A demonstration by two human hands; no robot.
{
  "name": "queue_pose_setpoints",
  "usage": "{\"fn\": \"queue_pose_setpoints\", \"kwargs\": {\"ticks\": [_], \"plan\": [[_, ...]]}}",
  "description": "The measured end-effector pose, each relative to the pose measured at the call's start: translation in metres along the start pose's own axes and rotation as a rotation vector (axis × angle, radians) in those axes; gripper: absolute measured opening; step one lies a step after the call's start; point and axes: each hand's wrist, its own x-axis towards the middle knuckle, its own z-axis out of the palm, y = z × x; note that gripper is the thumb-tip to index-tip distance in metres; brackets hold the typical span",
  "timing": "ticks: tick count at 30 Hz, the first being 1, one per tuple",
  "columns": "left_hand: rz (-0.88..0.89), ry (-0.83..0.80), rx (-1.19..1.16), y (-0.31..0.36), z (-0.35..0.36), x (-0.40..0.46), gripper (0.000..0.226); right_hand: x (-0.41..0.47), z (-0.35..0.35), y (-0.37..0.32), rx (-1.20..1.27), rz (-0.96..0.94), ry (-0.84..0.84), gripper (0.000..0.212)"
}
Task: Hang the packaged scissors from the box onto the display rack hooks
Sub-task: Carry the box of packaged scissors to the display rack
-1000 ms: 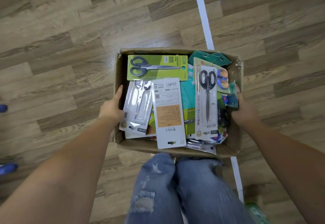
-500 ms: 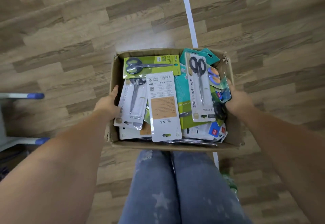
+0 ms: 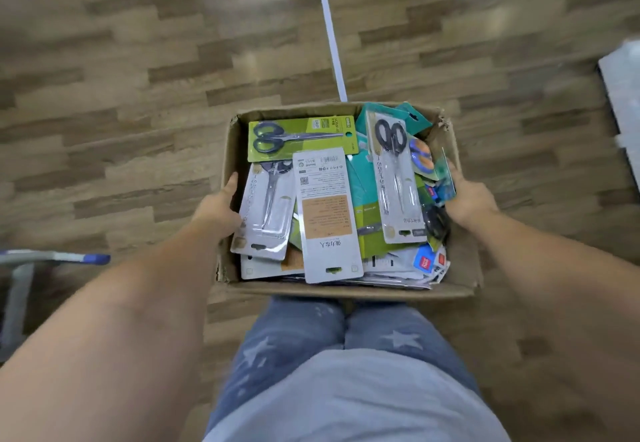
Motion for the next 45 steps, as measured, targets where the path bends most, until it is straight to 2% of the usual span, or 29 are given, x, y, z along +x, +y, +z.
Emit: {"fn": "queue_pose_setpoints", "kwargs": {"ticks": [5,9,17,21,30,34,37,45], "plan": [[0.026,0.024,-0.096,0.065,-0.066,0.077,0.095,0.079,-0.08,-0.046,-0.007,0.0,0.103,0.079],[0.099,0.066,-0.039,0.12,-0.133,0.143,0.089,0.14,-0.141,-0.078,-0.001,-0.001,0.143,0.078],[0.06,0.074,0.066,0.236,-0.249,0.269,0.085,0.288,-0.258,-0.138,0.011,-0.027,0.078,0.074],[0.018,0.116,0.03,0.299,-0.322,0.333,0.086,0.383,-0.336,-0.183,0.008,-0.005,0.078,0.073],[0.05,0.134,0.035,0.426,-0.482,0.493,0.08,0.575,-0.498,-0.283,-0.032,0.004,0.094,0.056],[0.08,0.147,0.08,0.492,-0.558,0.579,0.082,0.656,-0.573,-0.331,-0.028,0.002,0.125,0.067],[0.092,0.16,0.095,0.541,-0.612,0.634,0.075,0.714,-0.64,-0.365,-0.015,-0.038,0.153,0.07],[0.083,0.151,0.056,0.684,-0.725,0.79,0.081,0.902,-0.795,-0.434,-0.038,-0.113,0.109,0.08]]}}
